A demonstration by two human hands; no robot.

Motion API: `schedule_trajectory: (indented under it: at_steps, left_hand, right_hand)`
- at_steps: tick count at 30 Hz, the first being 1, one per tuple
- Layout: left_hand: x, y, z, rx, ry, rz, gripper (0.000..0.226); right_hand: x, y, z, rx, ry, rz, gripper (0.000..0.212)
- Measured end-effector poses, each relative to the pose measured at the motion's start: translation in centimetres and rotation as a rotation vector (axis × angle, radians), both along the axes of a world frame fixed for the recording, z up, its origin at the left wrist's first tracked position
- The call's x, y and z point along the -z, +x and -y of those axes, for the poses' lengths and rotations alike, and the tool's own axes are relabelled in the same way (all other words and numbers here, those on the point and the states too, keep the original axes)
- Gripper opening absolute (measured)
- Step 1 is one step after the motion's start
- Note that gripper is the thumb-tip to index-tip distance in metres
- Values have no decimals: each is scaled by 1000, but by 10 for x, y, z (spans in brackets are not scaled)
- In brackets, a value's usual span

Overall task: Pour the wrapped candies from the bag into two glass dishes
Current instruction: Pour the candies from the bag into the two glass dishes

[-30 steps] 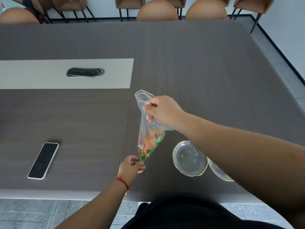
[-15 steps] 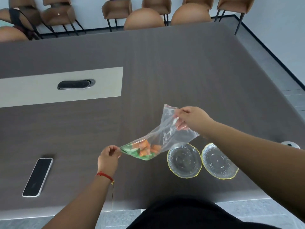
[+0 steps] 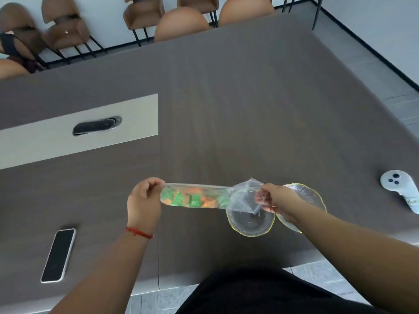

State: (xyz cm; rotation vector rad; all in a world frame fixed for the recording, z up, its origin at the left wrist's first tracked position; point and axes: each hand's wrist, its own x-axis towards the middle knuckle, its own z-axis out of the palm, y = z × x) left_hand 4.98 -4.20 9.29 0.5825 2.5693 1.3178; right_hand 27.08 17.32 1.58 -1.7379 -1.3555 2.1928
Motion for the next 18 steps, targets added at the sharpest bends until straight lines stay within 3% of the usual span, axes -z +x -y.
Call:
schedule_trajectory:
  at_steps: [9,18]
  left_hand:
    - [2,6,-15,-49,0,64,8]
    - [-13,15,-22,-11,61,-25,10]
  right_hand:
    - [8,10,2,23,-8,3,18]
    - [0,18,-2,-67,107,32,15]
